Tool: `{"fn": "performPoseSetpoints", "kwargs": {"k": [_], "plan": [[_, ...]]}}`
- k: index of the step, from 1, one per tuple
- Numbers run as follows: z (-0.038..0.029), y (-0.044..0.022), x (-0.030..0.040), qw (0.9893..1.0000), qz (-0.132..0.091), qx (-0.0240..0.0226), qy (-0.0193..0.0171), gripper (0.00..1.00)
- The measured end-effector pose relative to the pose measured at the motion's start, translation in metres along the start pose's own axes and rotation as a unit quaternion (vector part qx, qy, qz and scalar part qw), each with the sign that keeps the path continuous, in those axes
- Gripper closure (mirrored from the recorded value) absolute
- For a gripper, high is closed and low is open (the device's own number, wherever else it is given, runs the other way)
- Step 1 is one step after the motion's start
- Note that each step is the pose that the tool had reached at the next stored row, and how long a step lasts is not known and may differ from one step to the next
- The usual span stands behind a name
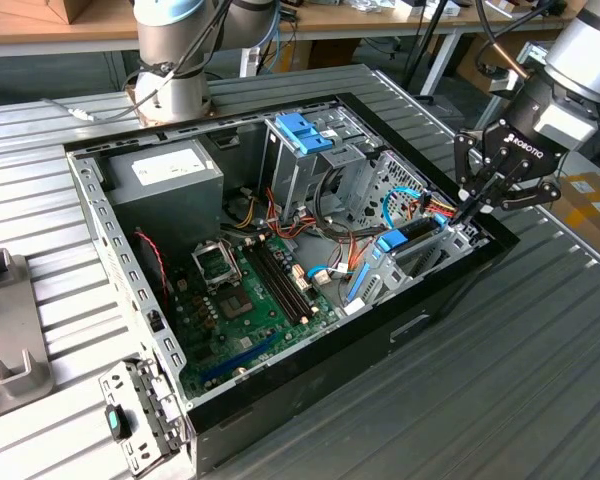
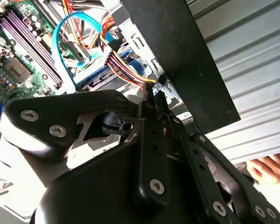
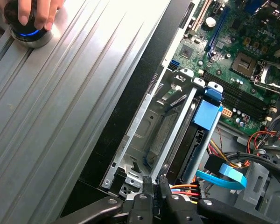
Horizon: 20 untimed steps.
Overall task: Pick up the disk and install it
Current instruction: 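Insert the first disk wire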
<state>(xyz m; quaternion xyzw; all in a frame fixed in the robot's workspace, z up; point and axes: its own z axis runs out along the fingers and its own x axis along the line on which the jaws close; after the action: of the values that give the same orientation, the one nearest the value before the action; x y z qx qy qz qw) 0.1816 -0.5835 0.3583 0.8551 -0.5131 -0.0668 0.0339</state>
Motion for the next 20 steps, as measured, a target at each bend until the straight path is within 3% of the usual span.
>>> {"fn": "performPoseSetpoints", "kwargs": {"k": [9, 13, 17, 20], "plan": [[0.0002, 0.0, 0.0, 1.0, 0.0, 0.0, -0.0001, 0.83], [-0.0042, 0.0013, -0.0008, 1.0, 0.0, 0.001, -0.002, 0.83], [-0.0025, 0.0122, -0.0065, 1.0, 0.002, 0.0012, -0.0022, 0.83], [-0.0023, 0.0125, -0.0067, 0.9998, 0.021, 0.0027, -0.0046, 0.83]]}}
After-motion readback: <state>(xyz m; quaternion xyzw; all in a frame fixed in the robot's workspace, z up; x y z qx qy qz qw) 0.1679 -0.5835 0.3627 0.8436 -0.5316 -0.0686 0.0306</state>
